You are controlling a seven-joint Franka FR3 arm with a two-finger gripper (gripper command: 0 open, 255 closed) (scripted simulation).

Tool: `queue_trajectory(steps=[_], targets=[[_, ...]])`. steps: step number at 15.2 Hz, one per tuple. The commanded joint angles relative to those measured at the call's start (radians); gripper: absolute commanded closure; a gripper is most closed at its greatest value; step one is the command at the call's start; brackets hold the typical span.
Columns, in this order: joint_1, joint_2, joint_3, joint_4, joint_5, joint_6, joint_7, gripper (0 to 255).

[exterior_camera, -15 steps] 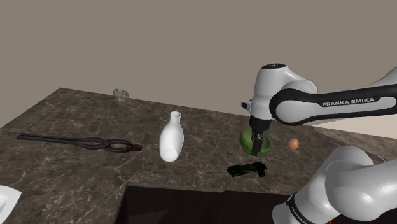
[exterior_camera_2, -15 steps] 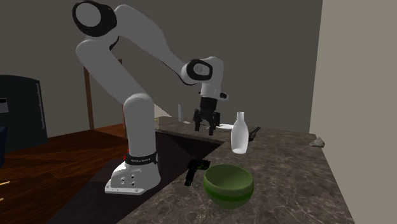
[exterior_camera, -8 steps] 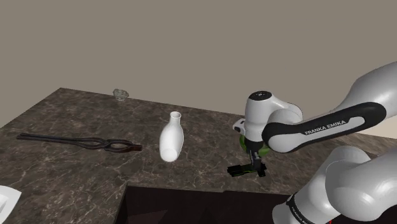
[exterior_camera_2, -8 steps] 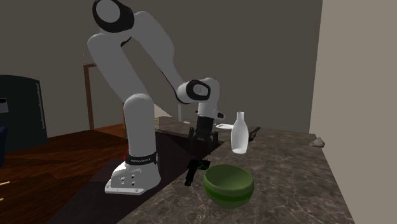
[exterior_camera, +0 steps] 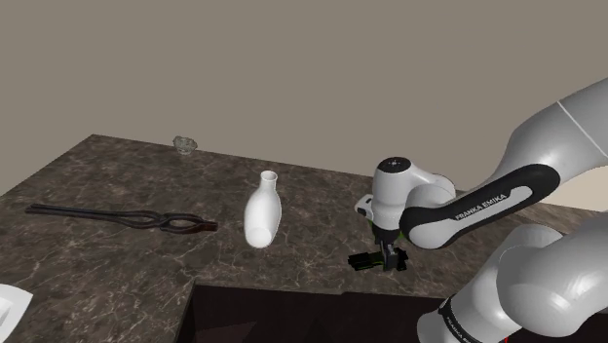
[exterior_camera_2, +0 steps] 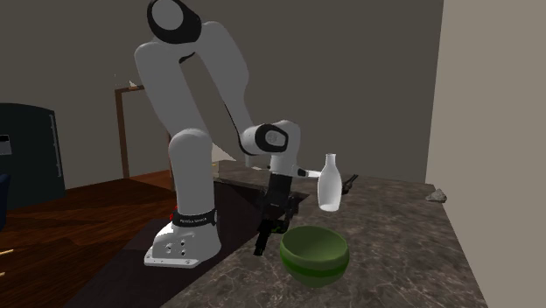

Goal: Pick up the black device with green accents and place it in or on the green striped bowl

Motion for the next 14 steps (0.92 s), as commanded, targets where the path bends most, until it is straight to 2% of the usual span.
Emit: queue_trajectory(steps=[1,7,8,14], targets=[[-0.005,0.014,0.0,-0.005,-0.008,0.019,0.005,0],[-0.005,0.014,0.0,-0.005,-0.008,0.019,0.005,0],[-0.005,0.014,0.0,-0.005,-0.008,0.019,0.005,255],[-0.005,0.013,0.0,-0.005,-0.008,0.019,0.005,255]])
